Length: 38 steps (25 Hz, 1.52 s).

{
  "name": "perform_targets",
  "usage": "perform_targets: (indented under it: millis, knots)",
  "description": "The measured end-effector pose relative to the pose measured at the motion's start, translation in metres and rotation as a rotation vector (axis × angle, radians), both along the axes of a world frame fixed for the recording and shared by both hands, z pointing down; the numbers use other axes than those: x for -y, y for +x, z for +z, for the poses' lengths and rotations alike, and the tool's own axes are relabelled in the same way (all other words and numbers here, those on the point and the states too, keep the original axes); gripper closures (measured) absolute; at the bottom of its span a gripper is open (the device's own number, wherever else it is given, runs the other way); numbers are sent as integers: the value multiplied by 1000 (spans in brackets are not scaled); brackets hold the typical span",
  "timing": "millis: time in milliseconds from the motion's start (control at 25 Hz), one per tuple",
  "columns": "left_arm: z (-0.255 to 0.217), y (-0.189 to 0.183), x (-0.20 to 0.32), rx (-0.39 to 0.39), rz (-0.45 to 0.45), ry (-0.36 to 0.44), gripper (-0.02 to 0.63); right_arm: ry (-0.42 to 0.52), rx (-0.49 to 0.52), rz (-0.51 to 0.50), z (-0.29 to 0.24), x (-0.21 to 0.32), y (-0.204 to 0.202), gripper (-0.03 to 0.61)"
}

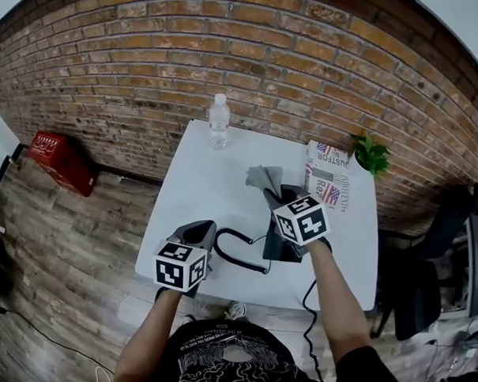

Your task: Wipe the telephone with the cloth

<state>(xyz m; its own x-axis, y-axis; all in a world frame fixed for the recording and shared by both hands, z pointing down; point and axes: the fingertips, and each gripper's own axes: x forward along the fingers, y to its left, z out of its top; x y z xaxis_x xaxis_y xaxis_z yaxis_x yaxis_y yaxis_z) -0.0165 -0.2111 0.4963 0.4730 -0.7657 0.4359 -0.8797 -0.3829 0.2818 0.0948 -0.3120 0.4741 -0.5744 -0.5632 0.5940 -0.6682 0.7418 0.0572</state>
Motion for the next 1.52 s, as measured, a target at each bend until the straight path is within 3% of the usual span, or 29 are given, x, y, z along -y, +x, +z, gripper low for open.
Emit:
perform_targets:
  millis: [360,800,1240,1520]
  knots:
    - [-32,-21,-7,-4,-7,46,607,114,129,90,-62,-34,3,568]
    - [-74,-14,-18,63,83,134,607,228,201,294,-108,-98,43,568]
    - [-99,-23,-44,106,132,197,607,250,265,474,-111,-155,61,568]
    - [-99,-19,-59,117,167,206,607,250,251,488,-109,-175,56,568]
